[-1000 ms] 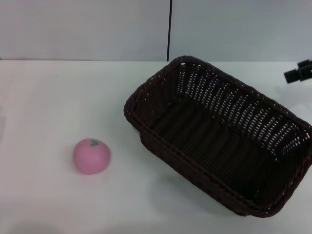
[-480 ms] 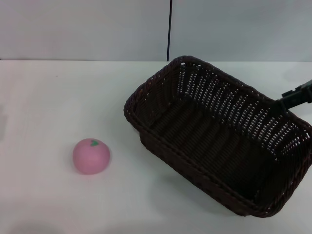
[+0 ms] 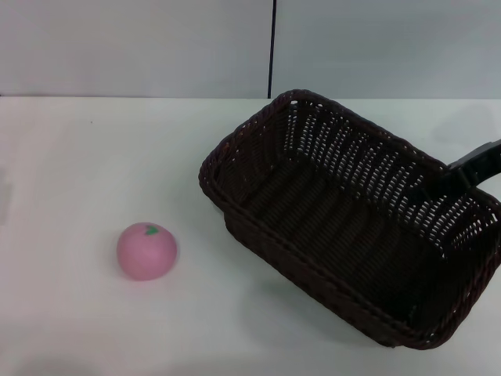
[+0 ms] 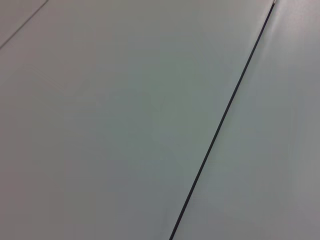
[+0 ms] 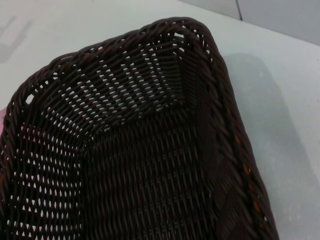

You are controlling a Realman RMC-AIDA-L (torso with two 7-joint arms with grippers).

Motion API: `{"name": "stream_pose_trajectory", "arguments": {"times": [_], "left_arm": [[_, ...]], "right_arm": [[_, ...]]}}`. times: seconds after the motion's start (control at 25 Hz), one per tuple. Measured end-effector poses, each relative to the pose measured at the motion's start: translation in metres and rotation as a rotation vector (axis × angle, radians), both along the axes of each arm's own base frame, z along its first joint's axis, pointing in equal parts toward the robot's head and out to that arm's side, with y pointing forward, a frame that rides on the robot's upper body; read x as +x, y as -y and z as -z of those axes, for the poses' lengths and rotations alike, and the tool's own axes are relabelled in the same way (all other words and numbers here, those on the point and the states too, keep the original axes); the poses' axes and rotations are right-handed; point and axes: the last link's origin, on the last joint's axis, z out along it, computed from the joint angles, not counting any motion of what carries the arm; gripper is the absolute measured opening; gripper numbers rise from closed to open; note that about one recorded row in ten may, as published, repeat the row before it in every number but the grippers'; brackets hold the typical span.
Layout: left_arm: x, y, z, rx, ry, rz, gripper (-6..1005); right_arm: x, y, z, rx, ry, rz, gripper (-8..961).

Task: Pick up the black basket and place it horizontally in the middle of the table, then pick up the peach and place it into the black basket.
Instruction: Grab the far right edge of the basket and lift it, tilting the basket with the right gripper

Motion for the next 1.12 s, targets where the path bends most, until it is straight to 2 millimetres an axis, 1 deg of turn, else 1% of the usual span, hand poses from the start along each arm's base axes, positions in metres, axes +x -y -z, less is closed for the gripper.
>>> {"name": "stream_pose_trajectory", "arguments": {"times": [0.44,0.52,0.72,0.96,1.0,1.04,1.08,1.12], "left_arm": [[-0.001,-0.002,0.001,-0.004,0.014,-0.012,786],[-0.001,-0.002,0.001,-0.003,0.015,-0.011,786],[0.001,-0.005,0.001,-0.003,0.014,-0.002,786],[0.002,-0.007,0.001,-0.005,0.013,0.003,785],[0.002,-0.007,0.001,-0.005,0.013,0.004,785],[0.002,-0.007,0.001,-0.005,0.013,0.004,786],[0.002,-0.007,0.001,-0.005,0.013,0.005,786],[0.002,-0.007,0.001,-0.005,0.013,0.005,786]], "right_arm": [[-0.003,-0.002,0.004,0.019,-0.022,-0.024,511],[-0.004,-0.001,0.005,0.021,-0.035,-0.03,270],[-0.003,0.0,0.005,0.022,-0.04,-0.03,155],[-0.004,0.0,0.003,0.031,-0.065,-0.028,155],[-0.005,0.001,-0.001,0.043,-0.105,-0.022,156],[-0.005,0.001,-0.001,0.043,-0.105,-0.022,156],[-0.007,0.001,-0.009,0.061,-0.154,-0.021,156],[-0.007,0.001,-0.009,0.061,-0.154,-0.021,156]]}}
